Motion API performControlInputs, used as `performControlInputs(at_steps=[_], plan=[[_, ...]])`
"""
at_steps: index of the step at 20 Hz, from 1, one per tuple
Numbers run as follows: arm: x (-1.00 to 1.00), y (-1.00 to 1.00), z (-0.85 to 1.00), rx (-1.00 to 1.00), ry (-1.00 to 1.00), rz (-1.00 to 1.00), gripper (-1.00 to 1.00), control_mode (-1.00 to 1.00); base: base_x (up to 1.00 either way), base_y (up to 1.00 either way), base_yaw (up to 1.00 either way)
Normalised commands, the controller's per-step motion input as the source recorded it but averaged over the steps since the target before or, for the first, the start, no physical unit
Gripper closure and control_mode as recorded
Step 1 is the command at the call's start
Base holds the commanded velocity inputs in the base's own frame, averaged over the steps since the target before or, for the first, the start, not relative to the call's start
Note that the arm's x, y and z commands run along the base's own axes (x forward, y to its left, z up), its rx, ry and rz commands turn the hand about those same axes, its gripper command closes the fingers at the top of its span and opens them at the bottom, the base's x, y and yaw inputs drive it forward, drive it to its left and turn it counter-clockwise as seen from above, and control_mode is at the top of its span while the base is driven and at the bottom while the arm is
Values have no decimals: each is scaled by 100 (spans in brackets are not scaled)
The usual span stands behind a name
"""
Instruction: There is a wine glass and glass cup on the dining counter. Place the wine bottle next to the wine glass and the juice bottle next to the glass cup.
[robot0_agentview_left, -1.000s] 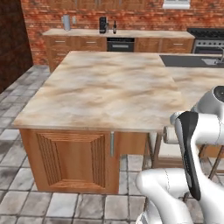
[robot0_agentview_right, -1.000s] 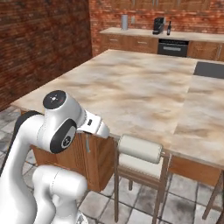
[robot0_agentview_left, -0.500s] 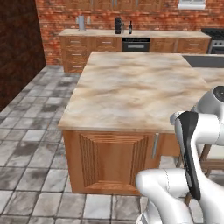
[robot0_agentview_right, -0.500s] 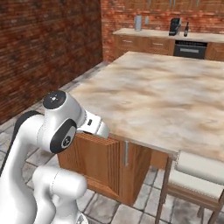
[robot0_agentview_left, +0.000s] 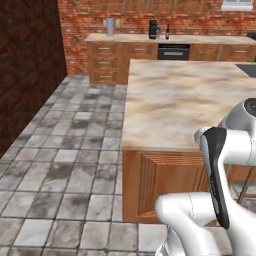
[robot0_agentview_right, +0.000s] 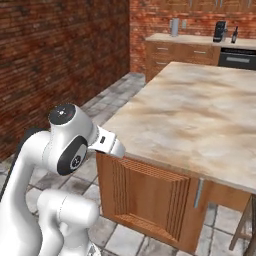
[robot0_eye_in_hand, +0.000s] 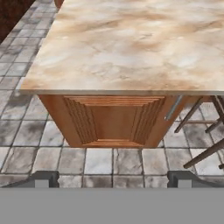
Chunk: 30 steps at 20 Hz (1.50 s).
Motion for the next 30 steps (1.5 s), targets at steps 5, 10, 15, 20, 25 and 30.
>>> performControlInputs(at_steps=[5, 10, 15, 20, 25, 30], plan=[[0, 0, 0, 0, 0, 0, -100, 100, 34, 89, -1], [0, 0, 0, 0, 0, 0, -100, 100, 34, 89, -2], [0, 0, 0, 0, 0, 0, -100, 100, 35, 88, -3], [0, 0, 0, 0, 0, 0, -100, 100, 41, 84, -4], [0, 0, 0, 0, 0, 0, -100, 100, 58, 71, -7], [0, 0, 0, 0, 0, 0, -100, 100, 84, 41, -13]])
